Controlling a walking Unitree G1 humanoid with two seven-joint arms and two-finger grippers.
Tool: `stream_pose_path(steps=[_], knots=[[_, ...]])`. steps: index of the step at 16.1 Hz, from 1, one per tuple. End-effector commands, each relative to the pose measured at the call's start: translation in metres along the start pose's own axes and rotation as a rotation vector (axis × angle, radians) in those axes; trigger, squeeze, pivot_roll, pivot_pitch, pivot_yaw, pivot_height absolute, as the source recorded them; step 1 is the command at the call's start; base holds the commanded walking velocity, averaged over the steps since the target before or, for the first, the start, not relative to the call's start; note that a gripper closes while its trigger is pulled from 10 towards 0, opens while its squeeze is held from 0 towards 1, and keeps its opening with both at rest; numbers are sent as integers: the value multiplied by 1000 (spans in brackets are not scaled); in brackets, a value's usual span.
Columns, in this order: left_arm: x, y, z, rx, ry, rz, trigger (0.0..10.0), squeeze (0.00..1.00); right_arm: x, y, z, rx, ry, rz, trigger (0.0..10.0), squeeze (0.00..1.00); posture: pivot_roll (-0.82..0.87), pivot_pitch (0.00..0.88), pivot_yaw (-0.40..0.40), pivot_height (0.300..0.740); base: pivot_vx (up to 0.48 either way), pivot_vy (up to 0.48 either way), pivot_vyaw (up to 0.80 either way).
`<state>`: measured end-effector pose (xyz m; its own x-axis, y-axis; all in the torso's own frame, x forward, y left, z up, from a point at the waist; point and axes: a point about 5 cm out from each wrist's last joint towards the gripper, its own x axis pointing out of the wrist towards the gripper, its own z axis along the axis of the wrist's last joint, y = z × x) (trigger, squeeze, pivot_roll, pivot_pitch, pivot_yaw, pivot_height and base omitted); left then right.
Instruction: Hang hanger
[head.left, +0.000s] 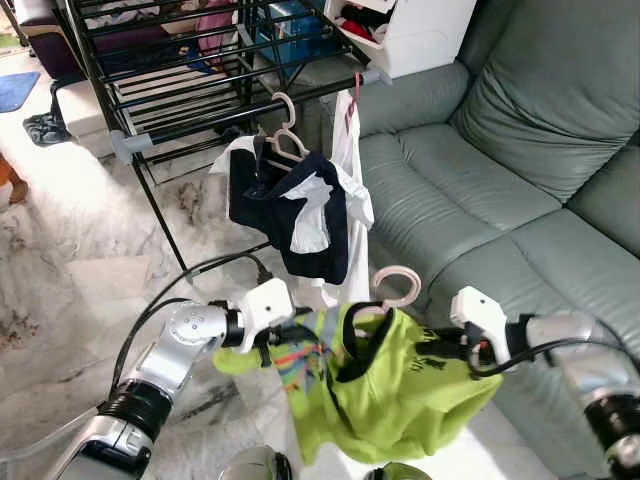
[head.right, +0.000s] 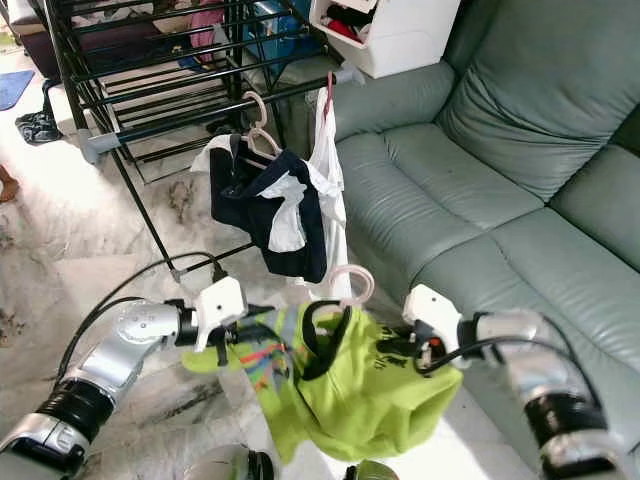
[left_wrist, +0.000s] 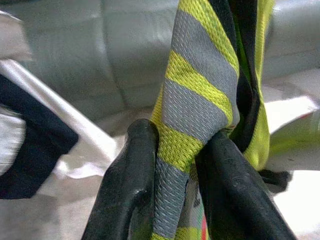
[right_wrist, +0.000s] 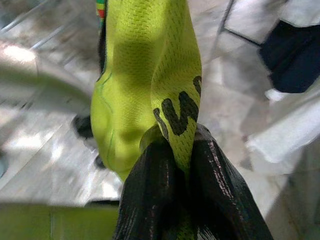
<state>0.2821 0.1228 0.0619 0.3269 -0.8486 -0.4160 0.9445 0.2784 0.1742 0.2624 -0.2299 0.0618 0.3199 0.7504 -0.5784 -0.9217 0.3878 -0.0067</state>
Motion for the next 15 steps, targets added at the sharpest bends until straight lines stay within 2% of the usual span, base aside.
stream_pose_path(steps=[1, 2, 4, 6, 7, 10, 11, 12, 13, 14, 15], knots=[[0, 2, 2, 46, 5, 5, 10000, 1000, -6, -9, 10, 6, -75, -115, 4510, 0, -48, 8, 15, 740, 0, 0, 0], [-1, 6, 4, 73, 4, 40, 10000, 1000, -1, -5, 11, 30, -114, -151, 10000, 0, -50, 6, 18, 740, 0, 0, 0], [-2, 10, 9, 125, -16, 70, 10000, 1000, 6, 2, 8, 86, -153, -231, 10000, 0, -51, 7, 20, 740, 0, 0, 0], [-2, 12, 13, 203, -15, 97, 10000, 1000, 14, 6, 7, 98, -171, -326, 10000, 0, -49, 8, 21, 740, 0, 0, 0], [-3, 15, 15, 219, -32, 131, 10000, 1000, 17, 6, 9, 77, -173, -414, 10000, 0, -49, 8, 21, 740, 0, 0, 0], [-5, 21, 19, 298, -43, 196, 10000, 1000, 20, 8, 14, 67, -194, -463, 10000, 0, -52, 9, 25, 740, 0, 0, 0], [-6, 23, 18, 307, -32, 210, 10000, 1000, 20, 9, 16, 29, -197, -455, 10000, 0, -52, 9, 25, 740, 0, 0, 0], [-6, 25, 16, 301, -25, 239, 10000, 1000, 21, 8, 15, 43, -184, -478, 10000, 0, -52, 8, 23, 740, 0, 0, 0], [-7, 29, 13, 262, -15, 313, 10000, 1000, 23, 6, 14, 69, -169, -504, 10000, 0, -53, 8, 24, 740, 0, 0, 0], [-10, 38, 4, 128, 10, 499, 10000, 1000, 26, 4, 17, 66, -171, -564, 10000, 0, -55, 7, 26, 740, 0, 0, 0], [-13, 41, -3, 17, 17, 597, 10000, 1000, 29, 5, 21, 93, -197, -586, 10000, 0, -56, 7, 28, 740, 0, 0, 0]])
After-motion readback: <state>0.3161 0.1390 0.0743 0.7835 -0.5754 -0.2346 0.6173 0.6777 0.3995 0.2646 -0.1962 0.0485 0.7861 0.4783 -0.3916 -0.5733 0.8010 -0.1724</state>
